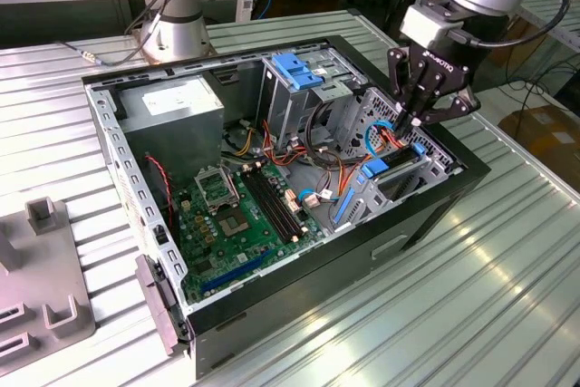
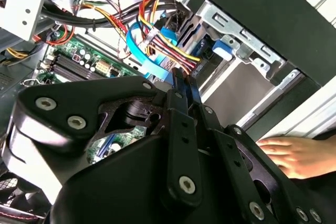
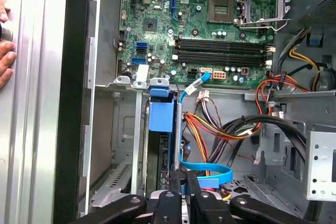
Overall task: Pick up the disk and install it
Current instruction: 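Insert the second disk wire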
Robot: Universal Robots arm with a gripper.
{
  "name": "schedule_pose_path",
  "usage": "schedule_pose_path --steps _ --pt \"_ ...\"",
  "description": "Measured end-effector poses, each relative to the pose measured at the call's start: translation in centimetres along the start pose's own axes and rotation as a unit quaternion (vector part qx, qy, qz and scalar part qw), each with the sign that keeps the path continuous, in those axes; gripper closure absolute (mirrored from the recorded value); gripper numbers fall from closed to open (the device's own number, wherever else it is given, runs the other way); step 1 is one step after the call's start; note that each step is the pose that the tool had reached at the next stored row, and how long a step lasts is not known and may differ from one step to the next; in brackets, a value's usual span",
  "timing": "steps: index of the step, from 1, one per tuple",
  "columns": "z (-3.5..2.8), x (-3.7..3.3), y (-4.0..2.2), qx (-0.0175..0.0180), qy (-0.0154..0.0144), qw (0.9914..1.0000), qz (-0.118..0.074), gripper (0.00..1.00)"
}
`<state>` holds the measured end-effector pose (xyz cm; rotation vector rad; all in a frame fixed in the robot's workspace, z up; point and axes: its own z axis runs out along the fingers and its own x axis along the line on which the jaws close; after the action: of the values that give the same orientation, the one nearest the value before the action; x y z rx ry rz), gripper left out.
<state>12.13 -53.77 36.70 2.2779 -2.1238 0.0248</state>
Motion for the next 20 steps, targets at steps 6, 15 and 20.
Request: schedule_pose_path --steps 6,15,20 --pt "0.23 0.94 0.84 0.0041 -0.0107 0.99993 0.0 0.84" --pt "0.67 1.96 1.78 0.0153 -0.0206 0.99967 -0.001 0.84" --pt "0.85 2.07 2.57 0.037 -0.0216 0.99908 -0.001 0.84"
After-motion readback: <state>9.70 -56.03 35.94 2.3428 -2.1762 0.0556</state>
